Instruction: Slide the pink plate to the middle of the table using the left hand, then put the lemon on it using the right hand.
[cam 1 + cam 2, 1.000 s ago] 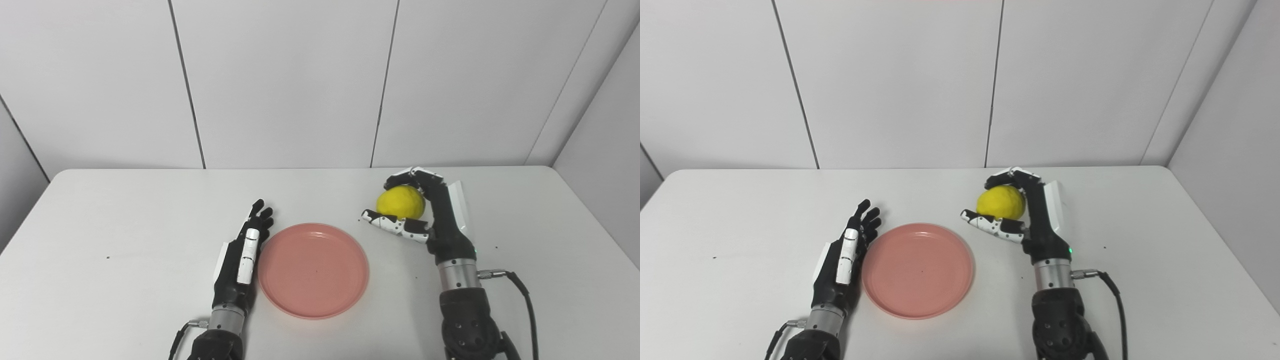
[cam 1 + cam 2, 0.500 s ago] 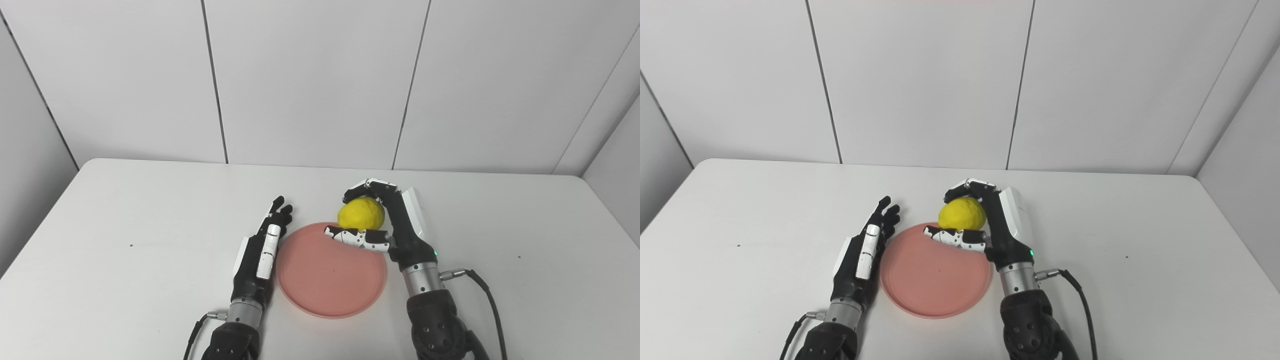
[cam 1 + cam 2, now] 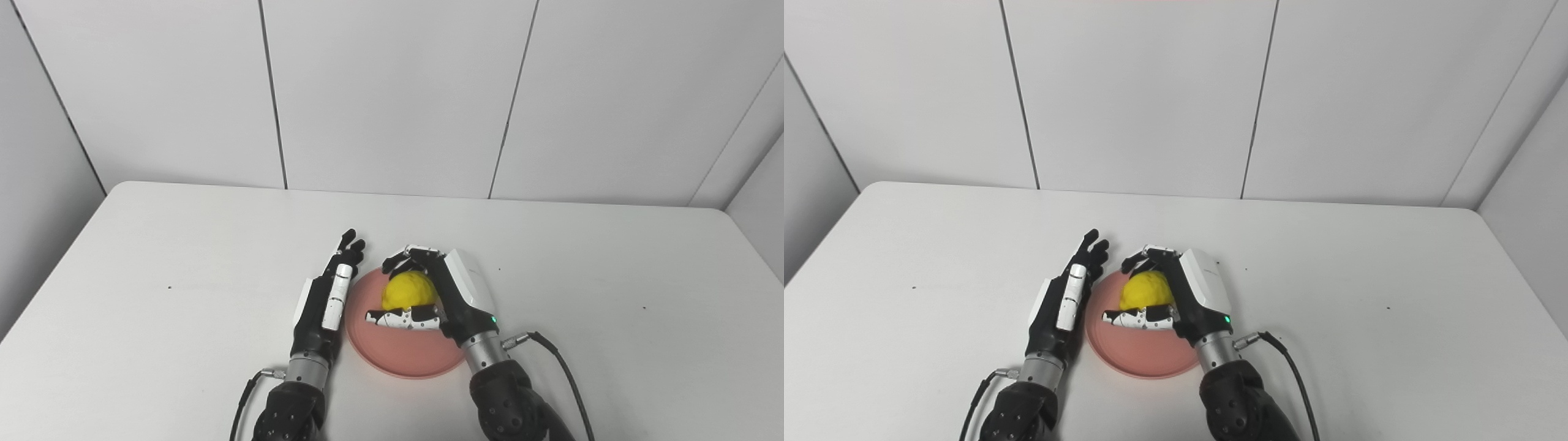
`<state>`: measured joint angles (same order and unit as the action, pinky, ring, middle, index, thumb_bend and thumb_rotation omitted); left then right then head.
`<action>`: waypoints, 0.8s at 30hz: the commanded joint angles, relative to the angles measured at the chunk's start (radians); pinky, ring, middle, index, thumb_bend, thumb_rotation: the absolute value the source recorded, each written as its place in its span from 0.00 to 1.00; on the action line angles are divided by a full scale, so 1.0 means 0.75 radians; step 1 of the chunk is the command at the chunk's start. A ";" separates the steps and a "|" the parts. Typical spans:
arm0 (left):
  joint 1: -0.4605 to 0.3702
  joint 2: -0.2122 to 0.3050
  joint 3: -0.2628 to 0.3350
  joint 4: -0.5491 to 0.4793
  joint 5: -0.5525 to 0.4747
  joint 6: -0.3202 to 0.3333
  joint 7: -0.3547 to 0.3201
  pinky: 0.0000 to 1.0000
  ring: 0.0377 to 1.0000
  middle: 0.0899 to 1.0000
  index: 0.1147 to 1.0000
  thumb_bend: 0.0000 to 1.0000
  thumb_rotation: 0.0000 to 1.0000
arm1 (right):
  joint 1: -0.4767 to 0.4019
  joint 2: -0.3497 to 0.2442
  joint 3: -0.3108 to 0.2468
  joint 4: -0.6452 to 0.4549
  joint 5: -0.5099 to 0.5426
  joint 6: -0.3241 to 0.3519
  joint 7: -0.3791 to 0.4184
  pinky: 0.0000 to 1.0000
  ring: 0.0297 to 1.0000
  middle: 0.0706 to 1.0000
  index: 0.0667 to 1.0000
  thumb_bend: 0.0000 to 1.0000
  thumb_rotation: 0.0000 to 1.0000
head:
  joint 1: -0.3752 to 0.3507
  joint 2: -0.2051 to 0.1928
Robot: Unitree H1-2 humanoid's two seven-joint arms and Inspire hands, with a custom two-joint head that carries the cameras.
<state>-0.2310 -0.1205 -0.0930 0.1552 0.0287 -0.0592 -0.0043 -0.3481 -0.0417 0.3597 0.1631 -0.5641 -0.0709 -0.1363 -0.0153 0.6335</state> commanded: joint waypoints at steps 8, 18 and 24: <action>-0.032 -0.023 -0.003 -0.047 -0.006 -0.044 0.005 0.95 0.94 0.92 0.92 0.62 1.00 | -0.018 -0.039 0.027 0.035 -0.109 -0.095 -0.054 0.23 0.35 0.41 0.49 0.51 0.00 | -0.005 0.005; -0.028 -0.016 0.002 -0.052 -0.022 -0.045 -0.008 0.96 0.93 0.92 0.92 0.62 1.00 | -0.002 -0.071 0.026 0.051 -0.156 -0.134 -0.095 0.47 0.49 0.45 0.48 0.51 0.00 | -0.019 0.007; -0.025 0.001 -0.005 -0.072 -0.006 -0.024 -0.016 0.99 0.94 0.93 0.93 0.62 1.00 | 0.010 -0.073 0.010 0.040 -0.148 -0.226 -0.157 0.65 0.74 0.76 0.75 0.61 0.35 | -0.025 0.008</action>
<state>-0.2301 -0.1182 -0.0898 0.1364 0.0246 -0.0587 -0.0082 -0.3193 -0.0949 0.3774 0.2089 -0.6818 -0.1751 -0.2159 -0.0322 0.6412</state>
